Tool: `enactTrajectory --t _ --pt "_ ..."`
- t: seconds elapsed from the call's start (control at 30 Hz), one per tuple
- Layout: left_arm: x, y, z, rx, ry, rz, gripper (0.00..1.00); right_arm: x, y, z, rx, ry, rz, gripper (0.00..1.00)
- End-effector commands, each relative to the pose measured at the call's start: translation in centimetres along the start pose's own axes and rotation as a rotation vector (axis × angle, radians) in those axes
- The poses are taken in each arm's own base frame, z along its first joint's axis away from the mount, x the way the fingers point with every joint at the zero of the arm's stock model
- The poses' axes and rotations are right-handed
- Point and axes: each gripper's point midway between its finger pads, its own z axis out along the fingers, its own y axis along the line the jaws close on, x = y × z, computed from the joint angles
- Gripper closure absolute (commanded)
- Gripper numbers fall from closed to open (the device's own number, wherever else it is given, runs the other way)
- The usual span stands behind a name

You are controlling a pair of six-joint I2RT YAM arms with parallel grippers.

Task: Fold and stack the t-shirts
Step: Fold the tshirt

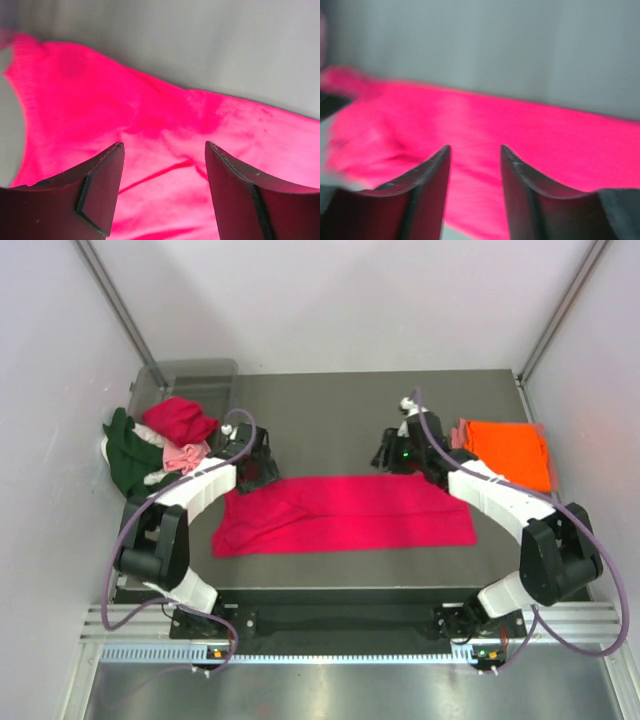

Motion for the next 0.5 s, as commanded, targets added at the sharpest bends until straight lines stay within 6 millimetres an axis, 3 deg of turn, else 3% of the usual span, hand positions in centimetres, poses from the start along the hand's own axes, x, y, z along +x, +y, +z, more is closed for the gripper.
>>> enactTrajectory --t 0.0,0.2,0.47 --pt "-0.8 1.3 -1.9 0.038 0.000 -0.048 0.30 2.3 9.6 0.4 -0.328 0.073 -0.010 0.53" --pt "0.0 3.5 -2.7 -0.010 -0.004 -0.044 0.32 4.8 17.3 4.2 -0.498 0.128 -0.019 0.49" --pt "3.1 4.6 -1.5 -0.030 0.085 -0.039 0.34 8.9 22.1 8.1 -0.616 0.244 0.001 0.50"
